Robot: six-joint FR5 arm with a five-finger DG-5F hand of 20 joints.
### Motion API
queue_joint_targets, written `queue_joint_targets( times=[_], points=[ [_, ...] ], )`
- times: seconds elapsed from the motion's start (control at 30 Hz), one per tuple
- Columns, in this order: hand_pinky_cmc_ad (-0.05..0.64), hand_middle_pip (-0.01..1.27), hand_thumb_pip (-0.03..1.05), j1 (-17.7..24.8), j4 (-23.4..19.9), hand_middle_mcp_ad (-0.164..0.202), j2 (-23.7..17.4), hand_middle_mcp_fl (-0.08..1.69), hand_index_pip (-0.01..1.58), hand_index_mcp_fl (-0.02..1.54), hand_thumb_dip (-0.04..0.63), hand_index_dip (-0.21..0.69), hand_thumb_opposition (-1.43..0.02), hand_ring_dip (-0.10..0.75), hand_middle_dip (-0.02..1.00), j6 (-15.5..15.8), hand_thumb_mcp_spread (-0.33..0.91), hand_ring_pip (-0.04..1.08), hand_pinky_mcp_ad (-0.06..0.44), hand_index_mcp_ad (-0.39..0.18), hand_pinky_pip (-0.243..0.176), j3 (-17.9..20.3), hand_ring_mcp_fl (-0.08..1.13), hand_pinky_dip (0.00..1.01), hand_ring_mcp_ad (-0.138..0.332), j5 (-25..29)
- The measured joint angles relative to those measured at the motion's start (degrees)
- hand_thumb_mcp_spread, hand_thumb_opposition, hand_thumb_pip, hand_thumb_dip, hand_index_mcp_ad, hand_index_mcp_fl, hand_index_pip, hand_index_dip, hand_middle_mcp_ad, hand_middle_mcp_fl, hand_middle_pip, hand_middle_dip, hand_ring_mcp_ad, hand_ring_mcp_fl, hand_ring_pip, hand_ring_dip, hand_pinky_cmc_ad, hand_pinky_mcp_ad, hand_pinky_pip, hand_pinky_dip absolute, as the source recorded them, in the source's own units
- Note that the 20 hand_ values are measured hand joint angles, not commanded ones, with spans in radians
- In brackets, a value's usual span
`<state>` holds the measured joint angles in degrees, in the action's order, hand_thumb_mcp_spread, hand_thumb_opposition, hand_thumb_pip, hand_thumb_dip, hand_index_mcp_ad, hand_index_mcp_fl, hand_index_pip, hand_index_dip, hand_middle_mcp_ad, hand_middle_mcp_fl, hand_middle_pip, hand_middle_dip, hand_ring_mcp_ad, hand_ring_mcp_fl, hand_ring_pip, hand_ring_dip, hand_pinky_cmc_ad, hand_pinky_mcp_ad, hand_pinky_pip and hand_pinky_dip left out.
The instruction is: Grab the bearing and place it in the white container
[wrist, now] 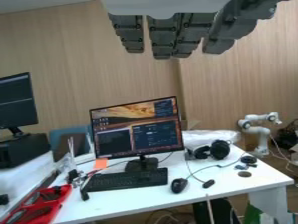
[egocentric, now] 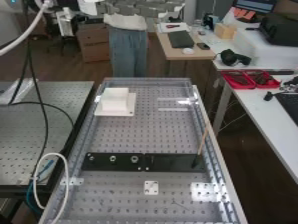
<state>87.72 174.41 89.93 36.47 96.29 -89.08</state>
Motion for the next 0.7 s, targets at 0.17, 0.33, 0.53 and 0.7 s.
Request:
queue_joint_targets(
  times=[0.17, 0.33, 0.53, 0.7],
  points=[
    [0.047, 0.02, 0.02, -0.05, 0.54, 0.07, 0.1, 0.02, 0.0, 0.02, 0.002, 0.016, -0.02, 0.009, 0.03, 0.65, 0.02, 0.01, 0.051, 0.009, -0.01, -0.78, 0.0, 0.02, 0.017, -0.08],
    [0.15, 0.09, 0.11, -0.05, 0.97, 0.073, 0.27, 0.01, 0.03, 0.02, 0.007, 0.016, -0.39, -0.024, 0.03, 1.27, 0.15, 0.04, 0.103, 0.051, -0.03, -1.35, 0.0, 0.06, 0.026, -0.34],
    [0.281, 0.12, 0.11, 0.14, 0.96, 0.089, 0.38, 0.01, 0.06, 0.02, 0.009, 0.016, -0.6, -0.037, 0.03, 1.59, 0.19, 0.07, 0.185, 0.08, -0.075, -1.55, 0.02, 0.11, 0.106, -0.54],
    [0.314, 0.14, 0.11, 0.51, 0.06, 0.105, 0.34, 0.01, 0.07, 0.02, 0.009, 0.016, -0.67, -0.037, 0.03, 2.59, 0.2, 0.09, 0.215, 0.096, -0.096, -0.82, 0.03, 0.12, 0.138, 0.25]
  ],
)
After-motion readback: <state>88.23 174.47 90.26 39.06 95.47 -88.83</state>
